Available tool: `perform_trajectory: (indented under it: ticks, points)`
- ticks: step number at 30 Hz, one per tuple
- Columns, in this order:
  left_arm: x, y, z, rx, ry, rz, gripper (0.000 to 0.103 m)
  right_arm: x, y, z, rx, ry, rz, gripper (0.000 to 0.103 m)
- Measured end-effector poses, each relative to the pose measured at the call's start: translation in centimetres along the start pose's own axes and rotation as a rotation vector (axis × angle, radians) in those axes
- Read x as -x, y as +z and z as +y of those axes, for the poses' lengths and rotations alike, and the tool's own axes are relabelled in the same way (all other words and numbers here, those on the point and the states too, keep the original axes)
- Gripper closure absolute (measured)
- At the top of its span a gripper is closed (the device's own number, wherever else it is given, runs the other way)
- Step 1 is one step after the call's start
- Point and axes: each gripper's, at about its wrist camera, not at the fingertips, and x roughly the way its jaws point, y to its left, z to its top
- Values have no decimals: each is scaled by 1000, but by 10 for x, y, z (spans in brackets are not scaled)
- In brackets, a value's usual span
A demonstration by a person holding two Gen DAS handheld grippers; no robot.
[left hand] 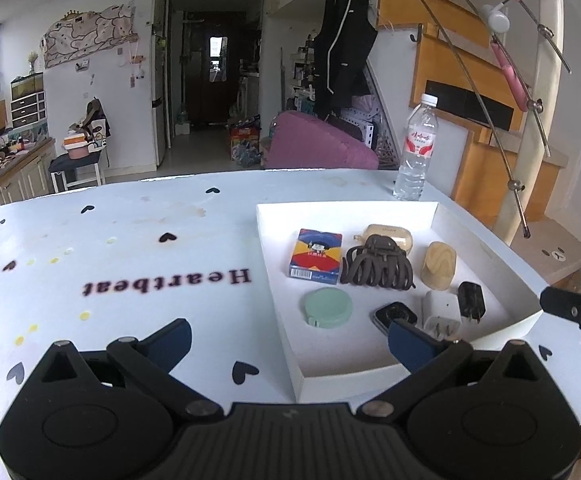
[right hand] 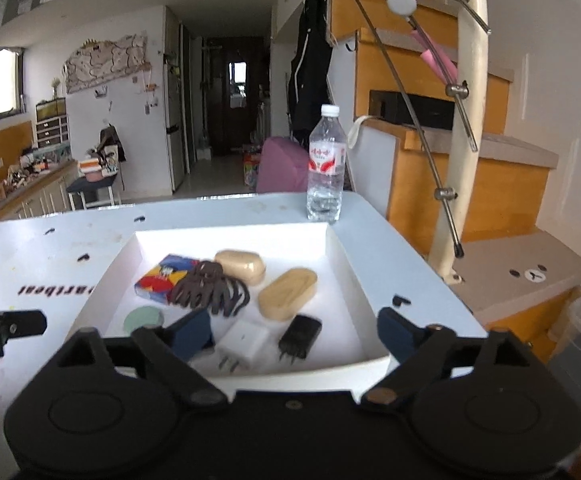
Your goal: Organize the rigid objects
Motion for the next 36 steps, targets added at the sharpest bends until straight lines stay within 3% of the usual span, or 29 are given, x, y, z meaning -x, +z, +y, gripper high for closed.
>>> perform_trajectory:
  ticks: [9,17,36]
  points:
    - [4,-15,-3,-15,0,17,0,16,-13,14,-6,29,33,0]
    - [13,-22,-4,-24,-1,-7,0,16,-26,16,-28,-2,73,0]
    - [20,-28,4,-16,11,-8,0,22,-33,20,-14,-13,69,0]
